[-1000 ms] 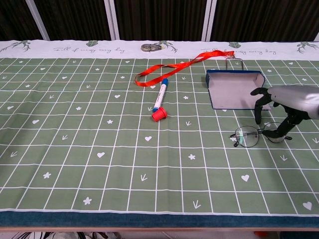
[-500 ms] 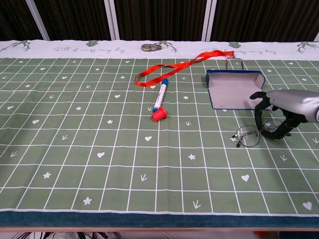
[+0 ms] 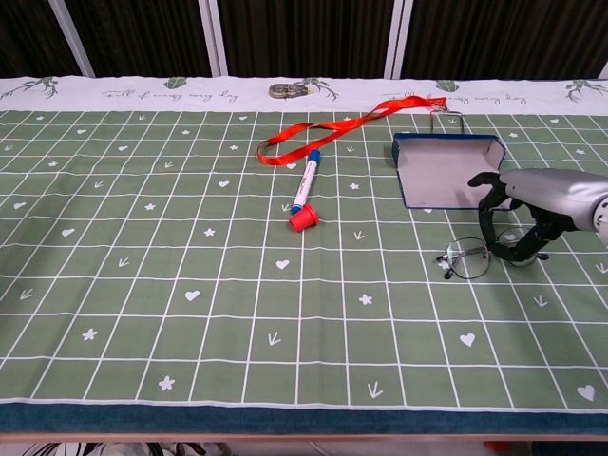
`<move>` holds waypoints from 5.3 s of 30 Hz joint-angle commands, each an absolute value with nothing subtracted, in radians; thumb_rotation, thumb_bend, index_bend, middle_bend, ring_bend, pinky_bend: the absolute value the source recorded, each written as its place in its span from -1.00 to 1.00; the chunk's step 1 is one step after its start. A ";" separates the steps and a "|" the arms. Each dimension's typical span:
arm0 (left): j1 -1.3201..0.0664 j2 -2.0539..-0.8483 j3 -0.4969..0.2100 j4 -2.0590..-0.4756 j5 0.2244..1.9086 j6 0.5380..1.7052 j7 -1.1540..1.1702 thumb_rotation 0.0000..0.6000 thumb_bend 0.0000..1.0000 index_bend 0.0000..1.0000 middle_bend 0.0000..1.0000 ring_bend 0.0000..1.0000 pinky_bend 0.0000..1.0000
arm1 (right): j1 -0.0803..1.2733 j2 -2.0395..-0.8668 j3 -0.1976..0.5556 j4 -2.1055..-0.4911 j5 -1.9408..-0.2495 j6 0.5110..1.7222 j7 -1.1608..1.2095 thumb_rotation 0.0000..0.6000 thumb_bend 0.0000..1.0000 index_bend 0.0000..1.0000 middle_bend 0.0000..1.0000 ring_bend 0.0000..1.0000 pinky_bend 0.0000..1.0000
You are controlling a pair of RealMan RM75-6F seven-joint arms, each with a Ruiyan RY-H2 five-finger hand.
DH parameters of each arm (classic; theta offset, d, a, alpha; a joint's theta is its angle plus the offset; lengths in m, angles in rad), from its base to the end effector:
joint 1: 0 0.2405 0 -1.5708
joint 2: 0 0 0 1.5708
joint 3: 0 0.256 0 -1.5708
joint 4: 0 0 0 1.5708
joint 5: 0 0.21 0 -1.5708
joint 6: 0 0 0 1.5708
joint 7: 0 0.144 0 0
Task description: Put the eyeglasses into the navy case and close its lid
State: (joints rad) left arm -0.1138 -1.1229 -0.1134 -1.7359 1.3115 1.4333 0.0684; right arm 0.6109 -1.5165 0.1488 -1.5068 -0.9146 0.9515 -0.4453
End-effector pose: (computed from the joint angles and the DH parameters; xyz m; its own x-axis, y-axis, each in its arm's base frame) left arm -0.3019 0.1989 0.1564 0.3124 0.0024 0.9499 0.9420 0.1286 -0.3101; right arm -0.2180 -0.3170 -0.0118 0.4150 -0.3953 0.8195 -0.9088 -0.1374 0.3940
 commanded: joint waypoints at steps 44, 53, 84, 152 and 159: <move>-0.113 -1.128 -0.125 -1.743 1.283 1.438 0.081 1.00 -0.29 -0.80 -1.00 -1.00 -1.00 | 0.852 -1.636 0.314 -1.066 -0.825 0.767 -0.328 1.00 -0.02 0.37 -0.98 -0.76 -0.66; -0.114 -1.130 -0.129 -1.746 1.273 1.436 0.087 1.00 -0.29 -0.80 -1.00 -1.00 -1.00 | 0.882 -1.692 0.313 -0.926 -0.842 0.716 -0.285 1.00 -0.03 0.37 -0.98 -0.76 -0.66; -0.118 -1.130 -0.132 -1.748 1.260 1.430 0.098 1.00 -0.29 -0.80 -1.00 -1.00 -1.00 | 0.945 -1.816 0.336 -0.640 -0.886 0.614 -0.180 1.00 -0.38 -0.58 -1.00 -0.80 -0.66; -0.124 -1.127 -0.124 -1.751 1.261 1.416 0.111 1.00 -0.29 -0.79 -1.00 -1.00 -1.00 | 0.841 -1.645 0.193 -1.169 -0.634 0.829 -0.599 1.00 0.16 -0.85 0.32 0.42 0.32; -0.125 -1.127 -0.124 -1.753 1.259 1.417 0.114 1.00 -0.29 -0.79 -1.00 -1.00 -1.00 | 0.856 -1.652 0.207 -1.140 -0.604 0.828 -0.608 1.00 0.18 -0.83 0.33 0.42 0.32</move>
